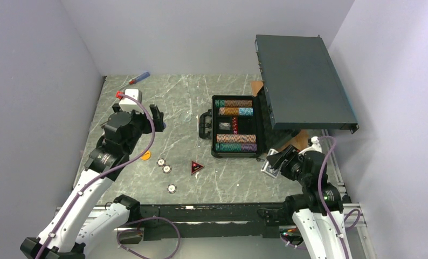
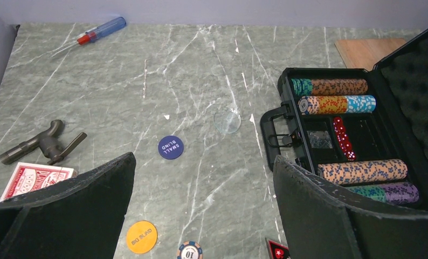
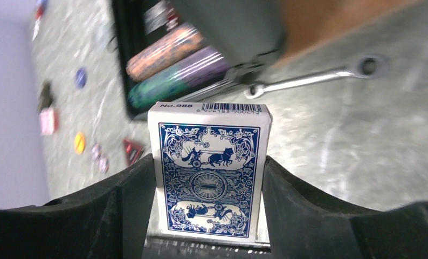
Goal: Pack up texas hold em set
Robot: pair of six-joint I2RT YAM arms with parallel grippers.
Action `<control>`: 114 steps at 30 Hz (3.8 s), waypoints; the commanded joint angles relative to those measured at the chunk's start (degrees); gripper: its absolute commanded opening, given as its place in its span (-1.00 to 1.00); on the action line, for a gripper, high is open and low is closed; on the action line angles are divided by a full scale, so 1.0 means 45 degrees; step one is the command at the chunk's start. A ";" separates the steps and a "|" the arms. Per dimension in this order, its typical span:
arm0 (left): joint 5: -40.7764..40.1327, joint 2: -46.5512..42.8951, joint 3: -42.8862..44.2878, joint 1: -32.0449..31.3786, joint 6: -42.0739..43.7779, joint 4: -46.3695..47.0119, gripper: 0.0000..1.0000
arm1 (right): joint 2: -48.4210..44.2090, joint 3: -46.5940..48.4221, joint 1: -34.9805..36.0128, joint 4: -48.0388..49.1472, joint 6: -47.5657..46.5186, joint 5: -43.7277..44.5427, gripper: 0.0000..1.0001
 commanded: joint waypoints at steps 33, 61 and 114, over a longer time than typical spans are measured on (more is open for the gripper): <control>-0.1635 -0.0512 0.0037 0.0131 -0.0006 0.0498 0.98 | 1.8402 1.3687 0.9326 -0.0731 -0.5511 0.8536 -1.00; -0.0873 0.0117 0.0183 0.0092 -0.0072 0.0456 0.98 | 2.4643 1.8076 0.5209 -0.2946 -0.5879 0.8149 -1.00; -0.0393 0.0732 0.0488 0.0092 -0.0047 0.0164 0.98 | 2.1978 1.4444 0.4647 -0.0249 -0.5850 0.6206 0.57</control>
